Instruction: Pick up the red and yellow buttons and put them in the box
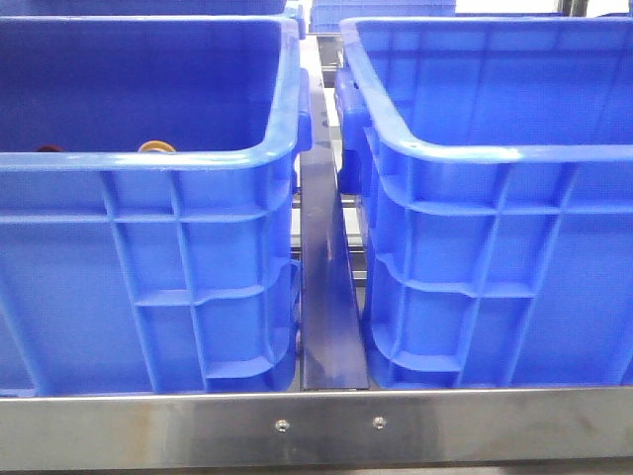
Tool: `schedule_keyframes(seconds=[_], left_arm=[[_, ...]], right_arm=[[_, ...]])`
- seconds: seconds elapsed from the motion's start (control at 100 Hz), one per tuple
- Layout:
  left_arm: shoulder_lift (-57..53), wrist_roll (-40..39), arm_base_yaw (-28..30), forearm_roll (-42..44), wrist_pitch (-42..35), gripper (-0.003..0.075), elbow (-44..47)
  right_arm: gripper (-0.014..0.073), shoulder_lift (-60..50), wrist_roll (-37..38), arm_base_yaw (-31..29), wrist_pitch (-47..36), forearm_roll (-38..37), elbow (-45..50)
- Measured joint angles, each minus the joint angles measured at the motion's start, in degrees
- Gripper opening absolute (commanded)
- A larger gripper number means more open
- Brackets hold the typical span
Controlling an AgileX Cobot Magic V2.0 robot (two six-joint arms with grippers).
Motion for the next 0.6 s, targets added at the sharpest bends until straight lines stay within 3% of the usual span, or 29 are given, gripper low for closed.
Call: schedule_keyframes(seconds=[0.33, 0.6], left_arm=[[0.00, 0.00, 0.00, 0.00, -0.32, -0.0020, -0.49], [0.63, 0.00, 0.00, -1.81, 12.78, -0.0020, -15.58]], right_arm=[[-0.0073, 0.00, 0.00, 0.00, 0.00, 0.00, 0.00], [-0.0073, 0.00, 0.00, 0.00, 0.00, 0.00, 0.00]])
